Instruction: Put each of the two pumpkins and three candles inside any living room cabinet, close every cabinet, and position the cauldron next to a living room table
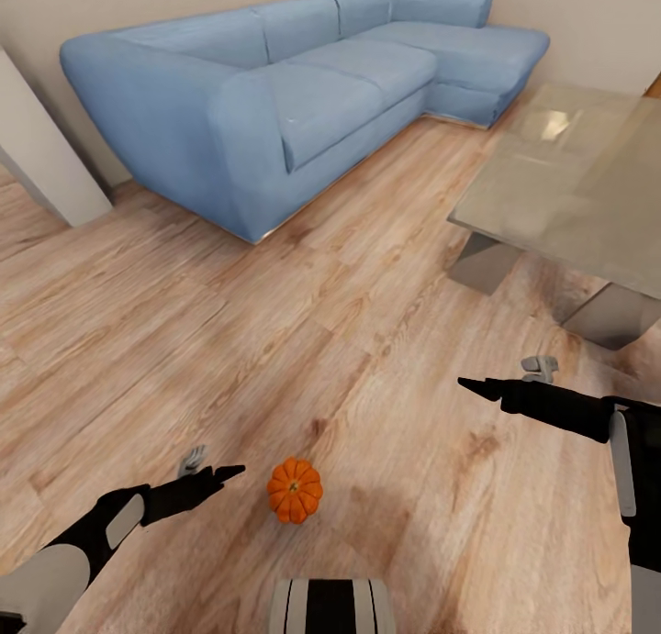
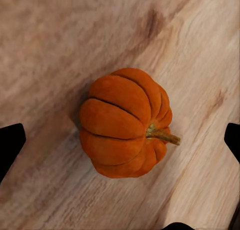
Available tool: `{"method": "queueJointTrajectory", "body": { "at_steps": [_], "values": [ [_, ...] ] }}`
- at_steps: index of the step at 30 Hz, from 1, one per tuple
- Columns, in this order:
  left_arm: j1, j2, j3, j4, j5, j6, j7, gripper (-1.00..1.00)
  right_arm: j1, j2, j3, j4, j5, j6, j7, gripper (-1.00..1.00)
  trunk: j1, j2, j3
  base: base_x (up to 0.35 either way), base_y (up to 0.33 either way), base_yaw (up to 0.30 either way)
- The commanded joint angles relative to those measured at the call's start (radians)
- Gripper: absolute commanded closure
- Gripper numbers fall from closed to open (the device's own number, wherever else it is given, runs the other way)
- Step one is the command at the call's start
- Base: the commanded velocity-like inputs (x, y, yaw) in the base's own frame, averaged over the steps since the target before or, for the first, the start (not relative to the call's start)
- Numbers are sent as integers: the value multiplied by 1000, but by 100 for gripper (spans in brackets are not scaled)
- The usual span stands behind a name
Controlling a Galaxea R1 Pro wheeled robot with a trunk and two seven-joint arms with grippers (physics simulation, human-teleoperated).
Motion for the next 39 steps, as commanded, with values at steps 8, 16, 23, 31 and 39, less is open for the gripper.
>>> {"method": "queueJointTrajectory", "body": {
  "at_steps": [8, 16, 23, 31, 39],
  "values": [
    [-58, 8, -58, 10, -107, 13, -5, -100, -2, 0, -1, -1, 4, 7, 9, -100, 3, -2, -32, 0, 0, 0],
    [-61, 12, -89, 12, -123, -10, -5, -100, -3, 0, -1, -1, 4, 7, 9, -100, 7, -4, -63, 0, 0, 0],
    [-61, 5, -90, 12, -122, -20, -5, -100, -3, 0, -1, -1, 4, 7, 8, -100, 10, -6, -90, 0, 0, -26],
    [-59, 12, -83, 12, -118, -26, -63, -100, -2, 0, -1, -1, 5, 7, 7, -100, 14, -8, -121, 0, 0, -240],
    [-53, 68, -71, 16, -80, -53, -211, -100, -2, 0, -1, -1, 5, 7, 7, -100, 17, -9, -152, 0, 0, -167]
  ]
}}
